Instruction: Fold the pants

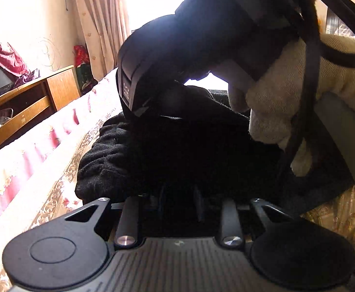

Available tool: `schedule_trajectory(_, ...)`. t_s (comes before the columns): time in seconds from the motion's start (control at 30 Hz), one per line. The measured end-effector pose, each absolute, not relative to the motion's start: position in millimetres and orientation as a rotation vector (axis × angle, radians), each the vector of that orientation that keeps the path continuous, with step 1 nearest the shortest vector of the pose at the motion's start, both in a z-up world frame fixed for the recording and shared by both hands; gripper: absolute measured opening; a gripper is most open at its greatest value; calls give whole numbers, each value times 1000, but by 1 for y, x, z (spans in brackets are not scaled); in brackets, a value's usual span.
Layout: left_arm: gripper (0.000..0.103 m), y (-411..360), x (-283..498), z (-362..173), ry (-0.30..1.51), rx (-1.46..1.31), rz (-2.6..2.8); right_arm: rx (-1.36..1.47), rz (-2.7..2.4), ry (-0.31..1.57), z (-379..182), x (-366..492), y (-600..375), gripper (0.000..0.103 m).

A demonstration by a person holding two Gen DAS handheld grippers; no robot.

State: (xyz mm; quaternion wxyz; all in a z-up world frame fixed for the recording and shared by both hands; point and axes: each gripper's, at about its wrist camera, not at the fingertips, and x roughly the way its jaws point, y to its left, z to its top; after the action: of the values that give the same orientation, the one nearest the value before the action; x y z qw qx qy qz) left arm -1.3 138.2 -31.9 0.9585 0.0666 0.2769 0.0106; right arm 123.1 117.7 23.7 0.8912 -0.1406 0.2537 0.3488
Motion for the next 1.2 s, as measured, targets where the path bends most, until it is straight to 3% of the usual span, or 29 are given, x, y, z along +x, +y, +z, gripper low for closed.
schedule_trajectory(0.47,40,142,-14,-40,543,112,18,-338,757,472,22,111,137,9)
schedule_trajectory(0.67,40,141,-24,-40,548,122,19,-333,828,524,6,108,144,23)
schedule_trajectory(0.77,40,142,-33,-39,551,109,18,-289,894,522,10,103,142,43)
schedule_trajectory(1.2,40,143,-65,-22,578,129,93,-115,859,478,56,93,62,42)
